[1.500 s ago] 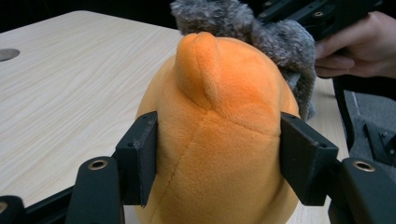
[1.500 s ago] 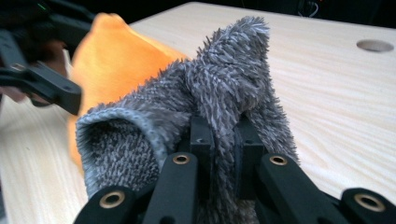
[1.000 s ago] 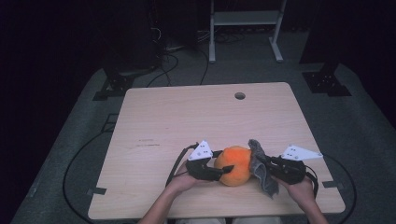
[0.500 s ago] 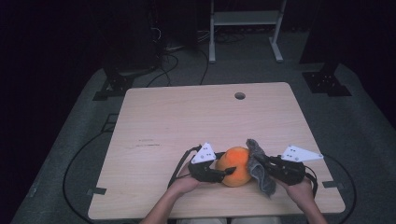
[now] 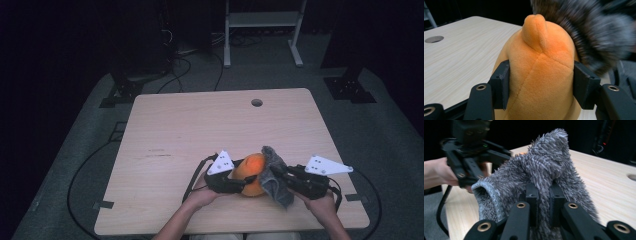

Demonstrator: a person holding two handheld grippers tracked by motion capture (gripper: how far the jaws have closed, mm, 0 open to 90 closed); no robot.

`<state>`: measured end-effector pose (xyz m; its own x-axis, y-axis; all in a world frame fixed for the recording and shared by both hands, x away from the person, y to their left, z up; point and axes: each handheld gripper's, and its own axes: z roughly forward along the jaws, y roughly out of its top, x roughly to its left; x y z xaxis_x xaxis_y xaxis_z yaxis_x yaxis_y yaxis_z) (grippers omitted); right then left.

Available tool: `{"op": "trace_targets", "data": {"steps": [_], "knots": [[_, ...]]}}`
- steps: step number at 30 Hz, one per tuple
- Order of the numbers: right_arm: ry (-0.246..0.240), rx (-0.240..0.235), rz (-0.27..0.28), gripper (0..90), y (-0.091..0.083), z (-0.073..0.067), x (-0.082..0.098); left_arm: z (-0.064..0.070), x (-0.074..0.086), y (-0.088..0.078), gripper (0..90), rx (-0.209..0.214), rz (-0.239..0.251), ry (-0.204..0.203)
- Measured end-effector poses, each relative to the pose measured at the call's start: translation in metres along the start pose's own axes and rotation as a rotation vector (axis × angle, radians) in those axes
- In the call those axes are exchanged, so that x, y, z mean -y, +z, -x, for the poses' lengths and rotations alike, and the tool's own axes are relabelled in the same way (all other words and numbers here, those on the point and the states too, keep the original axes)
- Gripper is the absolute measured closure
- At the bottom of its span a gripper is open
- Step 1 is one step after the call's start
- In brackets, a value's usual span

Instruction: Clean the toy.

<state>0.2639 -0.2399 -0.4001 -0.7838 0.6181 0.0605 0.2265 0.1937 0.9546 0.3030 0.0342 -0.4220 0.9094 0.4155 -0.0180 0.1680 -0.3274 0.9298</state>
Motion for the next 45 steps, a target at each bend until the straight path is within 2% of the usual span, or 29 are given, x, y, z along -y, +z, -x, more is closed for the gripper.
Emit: {"op": "trace_targets", "data": {"steps": [2, 3, 4, 6, 8, 9, 12, 13, 14, 15, 17, 19, 20, 21, 22, 23, 24, 26, 27, 30, 33, 34, 35, 37, 38, 39, 41, 45], "knots": [[-0.039, 0.007, -0.036, 80.7, 0.009, -0.005, 0.001, -0.003, 0.005, 0.001, 39.4, -0.009, -0.024, -0.001], [-0.036, 0.000, -0.048, 80.7, 0.012, -0.004, 0.004, -0.004, 0.008, 0.001, 39.5, 0.003, -0.020, -0.007], [-0.023, -0.003, -0.050, 80.7, 0.013, 0.000, 0.008, -0.004, 0.010, 0.000, 39.7, 0.007, -0.022, -0.001], [0.014, 0.028, -0.075, 80.7, 0.012, 0.010, 0.014, -0.002, 0.011, 0.001, 39.9, 0.029, -0.036, 0.024], [0.049, 0.036, -0.082, 80.6, 0.009, 0.016, 0.019, 0.001, 0.011, 0.001, 38.7, 0.043, -0.037, 0.043], [0.045, 0.026, -0.088, 80.6, 0.008, 0.016, 0.019, 0.001, 0.011, 0.002, 35.3, 0.047, -0.036, 0.041], [0.035, 0.002, -0.107, 80.6, 0.006, 0.013, 0.020, -0.004, 0.007, 0.005, 15.8, 0.019, -0.057, -0.010], [0.035, -0.005, -0.109, 80.6, 0.006, 0.013, 0.020, -0.005, 0.009, 0.006, 11.6, 0.026, -0.068, -0.026], [0.040, -0.008, -0.109, 80.6, 0.006, 0.014, 0.020, -0.003, 0.010, 0.007, 15.6, 0.038, -0.061, -0.020], [0.042, -0.007, -0.114, 80.7, 0.006, 0.014, 0.020, 0.000, 0.011, 0.006, 24.6, 0.028, -0.044, 0.019], [0.032, 0.007, -0.101, 80.7, 0.003, 0.013, 0.016, 0.005, 0.006, 0.003, 34.6, -0.012, -0.022, 0.082], [0.015, -0.004, -0.048, 80.7, -0.001, 0.007, 0.007, 0.011, 0.002, 0.003, 37.3, -0.054, -0.006, 0.162], [0.005, -0.029, -0.016, 80.7, -0.003, 0.002, 0.001, 0.013, 0.002, 0.004, 37.5, -0.057, -0.026, 0.199], [-0.008, -0.050, 0.005, 80.7, -0.003, -0.002, -0.004, 0.015, 0.003, 0.005, 37.5, -0.047, -0.044, 0.218], [-0.022, -0.053, 0.008, 80.7, -0.001, -0.006, -0.007, 0.017, 0.007, 0.006, 37.5, -0.020, -0.058, 0.237], [-0.050, -0.048, -0.013, 80.7, 0.003, -0.010, -0.009, 0.018, 0.009, 0.006, 38.0, -0.009, -0.057, 0.247], [-0.059, -0.050, -0.036, 80.7, 0.008, -0.011, -0.008, 0.018, 0.011, 0.005, 38.2, 0.001, -0.074, 0.262], [-0.035, -0.069, -0.047, 80.6, 0.011, -0.007, -0.001, 0.017, 0.014, 0.002, 38.3, 0.033, -0.086, 0.274], [-0.011, -0.063, -0.058, 80.6, 0.010, -0.002, 0.004, 0.017, 0.014, 0.002, 38.3, 0.041, -0.085, 0.277], [0.015, -0.038, -0.078, 80.6, 0.006, 0.007, 0.012, 0.018, 0.014, 0.002, 35.8, 0.051, -0.087, 0.294], [0.040, -0.048, -0.098, 80.7, 0.005, 0.009, 0.017, 0.018, 0.012, 0.009, 19.7, 0.031, -0.088, 0.237], [0.026, -0.052, -0.101, 80.7, 0.005, 0.007, 0.015, 0.018, 0.012, 0.009, 17.7, 0.028, -0.088, 0.239], [0.018, -0.062, -0.098, 80.7, 0.004, 0.003, 0.012, 0.019, 0.012, 0.009, 18.1, 0.027, -0.089, 0.257], [-0.015, -0.119, -0.075, 80.7, 0.006, -0.004, 0.005, 0.020, 0.014, 0.006, 24.8, 0.041, -0.094, 0.290], [-0.032, -0.133, -0.079, 80.6, 0.007, -0.008, 0.002, 0.020, 0.014, 0.004, 26.9, 0.044, -0.101, 0.304], [-0.047, -0.133, -0.088, 80.6, 0.010, -0.011, 0.001, 0.019, 0.015, 0.003, 28.8, 0.045, -0.103, 0.311], [-0.043, -0.132, -0.088, 80.6, 0.013, -0.009, 0.003, 0.017, 0.017, 0.000, 31.5, 0.057, -0.105, 0.315], [0.031, -0.068, -0.099, 80.7, 0.009, 0.012, 0.016, 0.017, 0.018, -0.001, 32.1, 0.058, -0.100, 0.306]]}}
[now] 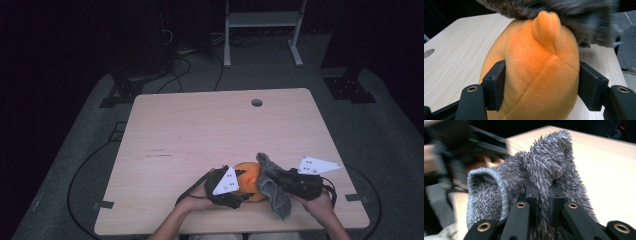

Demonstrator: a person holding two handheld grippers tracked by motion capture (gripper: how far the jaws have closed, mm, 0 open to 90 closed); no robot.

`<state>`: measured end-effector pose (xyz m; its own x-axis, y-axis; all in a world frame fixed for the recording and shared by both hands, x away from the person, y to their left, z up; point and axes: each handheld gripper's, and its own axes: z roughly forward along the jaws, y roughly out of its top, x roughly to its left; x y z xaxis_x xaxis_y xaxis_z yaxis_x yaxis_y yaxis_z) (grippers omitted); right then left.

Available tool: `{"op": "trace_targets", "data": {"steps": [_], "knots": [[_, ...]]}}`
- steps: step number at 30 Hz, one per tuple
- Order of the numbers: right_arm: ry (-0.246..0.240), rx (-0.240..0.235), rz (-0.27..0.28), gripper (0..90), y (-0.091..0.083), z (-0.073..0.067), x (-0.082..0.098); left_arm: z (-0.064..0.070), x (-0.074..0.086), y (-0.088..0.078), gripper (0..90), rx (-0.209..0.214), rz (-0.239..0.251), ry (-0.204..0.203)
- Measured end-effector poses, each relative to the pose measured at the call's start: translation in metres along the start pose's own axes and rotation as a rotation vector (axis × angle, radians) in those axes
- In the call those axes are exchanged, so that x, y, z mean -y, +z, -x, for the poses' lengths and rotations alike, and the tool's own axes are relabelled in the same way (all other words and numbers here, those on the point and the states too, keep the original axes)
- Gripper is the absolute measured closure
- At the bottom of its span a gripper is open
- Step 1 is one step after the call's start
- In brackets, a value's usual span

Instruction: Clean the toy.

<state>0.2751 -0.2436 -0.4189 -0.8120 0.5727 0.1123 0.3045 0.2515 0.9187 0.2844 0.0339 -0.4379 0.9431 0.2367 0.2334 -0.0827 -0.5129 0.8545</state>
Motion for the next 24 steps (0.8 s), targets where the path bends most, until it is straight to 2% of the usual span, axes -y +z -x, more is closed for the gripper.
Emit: {"op": "trace_targets", "data": {"steps": [2, 4, 6, 8, 10, 13, 15, 17, 18, 21, 24], "knots": [[0.041, 0.041, -0.022, 80.7, -0.003, 0.011, 0.008, 0.001, 0.000, 0.001, 31.9, 0.002, 0.005, -0.001], [0.057, 0.057, -0.034, 80.7, -0.006, 0.016, 0.011, 0.001, -0.001, 0.002, 31.5, 0.004, 0.002, 0.003], [0.052, 0.045, -0.009, 80.7, -0.007, 0.010, 0.006, 0.000, -0.001, 0.002, 30.3, 0.006, 0.001, 0.002], [0.039, 0.015, 0.017, 80.6, -0.005, 0.005, 0.001, -0.002, 0.000, 0.000, 30.2, 0.005, 0.001, -0.004], [0.043, 0.012, 0.023, 80.6, -0.002, 0.006, 0.000, -0.004, 0.003, -0.002, 30.3, 0.004, 0.009, -0.022], [0.093, 0.043, 0.012, 80.6, 0.000, 0.016, 0.009, -0.008, 0.005, -0.003, 30.0, 0.007, 0.020, -0.044], [0.141, 0.083, -0.015, 80.6, -0.002, 0.026, 0.018, -0.009, 0.006, -0.003, 29.8, 0.012, 0.024, -0.055], [0.166, 0.115, -0.043, 80.6, -0.004, 0.031, 0.023, -0.010, 0.008, -0.004, 29.3, 0.015, 0.032, -0.070], [0.170, 0.115, -0.038, 80.7, -0.005, 0.032, 0.025, -0.010, 0.008, -0.005, 28.9, 0.017, 0.032, -0.077], [0.163, 0.045, 0.040, 80.6, -0.009, 0.025, 0.017, -0.012, 0.009, -0.006, 28.2, 0.018, 0.034, -0.085], [0.140, 0.048, 0.007, 80.6, -0.004, 0.024, 0.017, -0.015, 0.011, -0.007, 27.9, 0.019, 0.036, -0.099]]}}
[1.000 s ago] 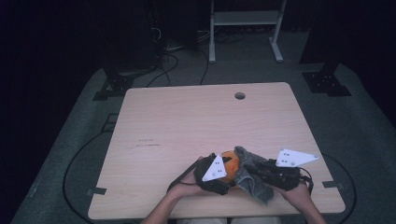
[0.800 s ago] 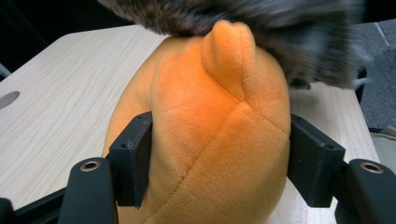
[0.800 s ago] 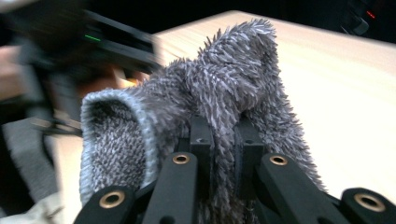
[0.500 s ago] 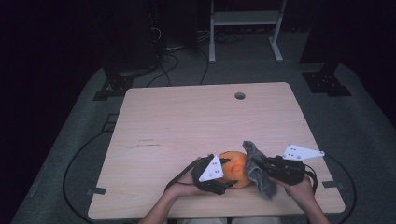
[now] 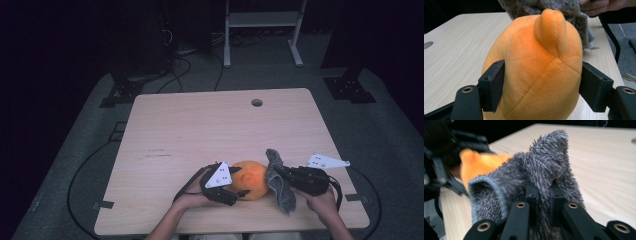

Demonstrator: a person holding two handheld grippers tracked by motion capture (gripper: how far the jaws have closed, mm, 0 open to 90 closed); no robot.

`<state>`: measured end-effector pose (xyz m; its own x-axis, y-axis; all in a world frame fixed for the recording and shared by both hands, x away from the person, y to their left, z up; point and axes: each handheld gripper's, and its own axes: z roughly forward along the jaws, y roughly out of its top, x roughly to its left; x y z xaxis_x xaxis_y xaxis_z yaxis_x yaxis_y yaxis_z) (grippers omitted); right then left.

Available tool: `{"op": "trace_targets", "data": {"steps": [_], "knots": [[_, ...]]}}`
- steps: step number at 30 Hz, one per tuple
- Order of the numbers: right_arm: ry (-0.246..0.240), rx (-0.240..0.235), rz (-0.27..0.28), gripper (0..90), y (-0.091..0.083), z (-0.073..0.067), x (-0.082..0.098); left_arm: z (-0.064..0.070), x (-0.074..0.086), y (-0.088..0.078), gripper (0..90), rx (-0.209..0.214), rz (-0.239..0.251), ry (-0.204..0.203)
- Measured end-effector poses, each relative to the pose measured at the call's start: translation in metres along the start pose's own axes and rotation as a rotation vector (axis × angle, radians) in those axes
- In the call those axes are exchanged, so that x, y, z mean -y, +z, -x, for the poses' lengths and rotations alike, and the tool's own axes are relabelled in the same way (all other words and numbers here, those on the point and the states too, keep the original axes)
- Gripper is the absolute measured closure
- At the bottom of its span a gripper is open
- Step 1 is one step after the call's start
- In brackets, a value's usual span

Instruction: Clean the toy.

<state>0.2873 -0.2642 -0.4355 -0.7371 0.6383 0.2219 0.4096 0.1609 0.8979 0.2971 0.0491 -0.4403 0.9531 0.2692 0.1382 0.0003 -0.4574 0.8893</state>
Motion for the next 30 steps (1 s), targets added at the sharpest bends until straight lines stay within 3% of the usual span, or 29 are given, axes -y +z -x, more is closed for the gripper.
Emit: {"op": "trace_targets", "data": {"steps": [4, 10, 12, 14, 17, 19, 22, 25, 27, 30], "knots": [[0.040, 0.042, -0.067, 80.6, 0.003, 0.011, 0.011, -0.002, 0.000, -0.001, 27.1, -0.006, 0.000, -0.015], [-0.019, -0.040, 0.048, 80.5, -0.002, -0.011, -0.004, -0.005, 0.000, 0.001, 26.4, -0.031, 0.010, -0.066], [-0.039, -0.020, 0.014, 80.6, 0.005, -0.012, -0.002, -0.007, 0.001, 0.001, 26.4, -0.036, 0.016, -0.088], [-0.007, -0.011, 0.005, 80.6, 0.007, -0.006, 0.003, -0.009, 0.001, 0.002, 26.4, -0.040, 0.023, -0.112], [0.012, 0.046, -0.047, 80.6, 0.005, 0.002, 0.008, -0.012, 0.002, 0.001, 26.4, -0.046, 0.035, -0.159], [0.007, 0.046, -0.042, 80.6, 0.003, 0.000, 0.008, -0.011, 0.002, 0.001, 26.5, -0.049, 0.038, -0.157], [-0.034, 0.019, 0.009, 80.6, 0.002, -0.012, -0.002, -0.009, 0.001, 0.004, 26.6, -0.054, 0.039, -0.150], [-0.066, 0.001, 0.017, 80.6, 0.004, -0.018, -0.008, -0.009, 0.001, 0.004, 23.6, -0.032, 0.043, -0.141], [-0.049, -0.005, 0.012, 80.6, 0.007, -0.014, -0.003, -0.011, 0.002, 0.003, 18.0, -0.013, 0.042, -0.137], [-0.018, 0.008, 0.004, 80.4, 0.006, -0.007, 0.003, -0.011, 0.002, 0.007, 20.6, -0.020, 0.042, -0.119]]}}
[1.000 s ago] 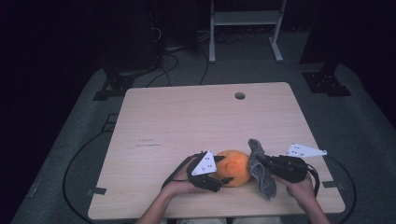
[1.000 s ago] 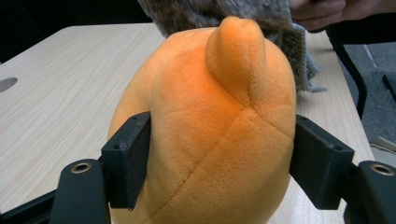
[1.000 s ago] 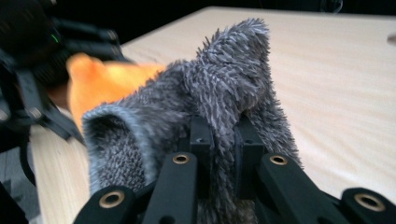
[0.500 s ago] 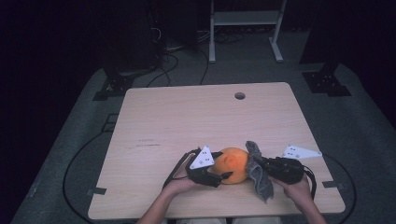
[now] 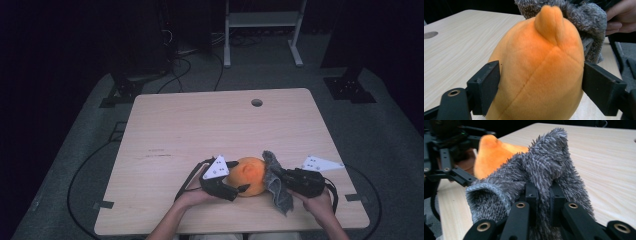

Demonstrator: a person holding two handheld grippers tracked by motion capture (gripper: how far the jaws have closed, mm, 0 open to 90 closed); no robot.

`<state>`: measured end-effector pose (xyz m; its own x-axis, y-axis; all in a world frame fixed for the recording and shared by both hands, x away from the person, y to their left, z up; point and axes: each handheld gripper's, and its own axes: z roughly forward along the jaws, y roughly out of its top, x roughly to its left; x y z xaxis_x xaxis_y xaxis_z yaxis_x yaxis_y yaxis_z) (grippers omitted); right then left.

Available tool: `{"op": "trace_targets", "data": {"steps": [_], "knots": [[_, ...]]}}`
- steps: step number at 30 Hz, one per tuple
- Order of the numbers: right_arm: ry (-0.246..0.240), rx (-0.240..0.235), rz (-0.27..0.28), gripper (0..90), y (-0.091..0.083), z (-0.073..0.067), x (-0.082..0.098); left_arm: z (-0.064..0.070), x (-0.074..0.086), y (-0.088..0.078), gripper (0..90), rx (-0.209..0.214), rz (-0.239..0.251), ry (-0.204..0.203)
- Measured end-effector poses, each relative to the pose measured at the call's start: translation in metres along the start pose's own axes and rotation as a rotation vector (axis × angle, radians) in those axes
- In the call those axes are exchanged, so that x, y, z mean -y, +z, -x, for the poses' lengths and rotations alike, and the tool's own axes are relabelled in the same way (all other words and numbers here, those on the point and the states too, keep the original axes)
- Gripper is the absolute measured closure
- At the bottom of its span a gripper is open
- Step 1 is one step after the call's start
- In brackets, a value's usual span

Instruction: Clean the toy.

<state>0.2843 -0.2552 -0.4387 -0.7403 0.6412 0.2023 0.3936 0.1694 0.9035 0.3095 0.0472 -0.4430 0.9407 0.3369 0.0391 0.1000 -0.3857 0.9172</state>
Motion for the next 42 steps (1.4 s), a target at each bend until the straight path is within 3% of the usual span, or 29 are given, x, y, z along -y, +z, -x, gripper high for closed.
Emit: {"op": "trace_targets", "data": {"steps": [5, 7, 11, 13, 17, 19, 21, 23, 26, 28, 30, 34, 35, 38, 39, 41, 42], "knots": [[0.019, 0.062, -0.039, 80.5, -0.002, 0.011, 0.005, 0.002, -0.001, 0.001, 29.9, -0.032, 0.013, -0.007], [0.014, 0.067, -0.030, 80.5, -0.005, 0.010, 0.003, 0.002, -0.005, -0.001, 32.5, -0.043, 0.023, -0.013], [-0.025, 0.009, 0.070, 80.5, -0.014, -0.006, -0.015, 0.001, -0.012, -0.004, 35.9, -0.049, 0.031, -0.053], [-0.042, -0.028, 0.095, 80.5, -0.013, -0.015, -0.020, 0.001, -0.011, -0.003, 36.5, -0.046, 0.029, -0.073], [-0.093, -0.028, 0.030, 80.5, 0.001, -0.022, -0.015, -0.003, -0.009, -0.004, 36.7, -0.052, 0.031, -0.121], [-0.060, -0.043, 0.017, 80.4, 0.006, -0.013, -0.008, -0.006, -0.007, -0.005, 36.7, -0.056, 0.042, -0.151], [-0.038, 0.002, -0.033, 80.5, 0.006, -0.004, -0.002, -0.008, -0.006, -0.007, 36.6, -0.060, 0.049, -0.172], [-0.030, 0.024, -0.052, 80.6, 0.003, 0.001, 0.000, -0.008, -0.007, -0.007, 36.5, -0.064, 0.047, -0.166], [-0.056, -0.001, 0.026, 80.6, -0.005, -0.009, -0.013, 0.001, -0.008, 0.001, 36.4, -0.057, 0.037, -0.128], [-0.069, -0.009, 0.051, 80.6, -0.005, -0.014, -0.020, 0.007, -0.010, 0.004, 34.6, -0.047, 0.027, -0.073], [-0.080, -0.023, 0.024, 80.5, -0.001, -0.015, -0.019, 0.008, -0.012, 0.003, 25.6, -0.035, 0.010, -0.032], [-0.085, -0.059, -0.007, 80.5, -0.001, -0.013, -0.012, 0.000, -0.009, 0.005, 10.2, -0.013, -0.021, -0.065], [-0.086, -0.071, -0.012, 80.5, -0.001, -0.011, -0.011, 0.001, -0.007, 0.008, 10.8, 0.000, -0.019, -0.069], [-0.038, -0.075, -0.021, 80.3, -0.002, 0.000, -0.004, 0.006, -0.007, 0.009, 24.4, -0.009, -0.021, -0.036], [-0.024, -0.066, -0.024, 80.4, -0.003, 0.004, -0.002, 0.008, -0.009, 0.009, 26.5, -0.014, -0.023, -0.024], [-0.022, 0.004, -0.062, 80.5, -0.006, 0.009, -0.001, 0.011, -0.010, 0.010, 28.5, -0.037, -0.018, -0.010], [-0.016, 0.007, -0.060, 80.5, -0.008, 0.010, -0.002, 0.013, -0.010, 0.010, 29.2, -0.046, -0.019, -0.002]]}}
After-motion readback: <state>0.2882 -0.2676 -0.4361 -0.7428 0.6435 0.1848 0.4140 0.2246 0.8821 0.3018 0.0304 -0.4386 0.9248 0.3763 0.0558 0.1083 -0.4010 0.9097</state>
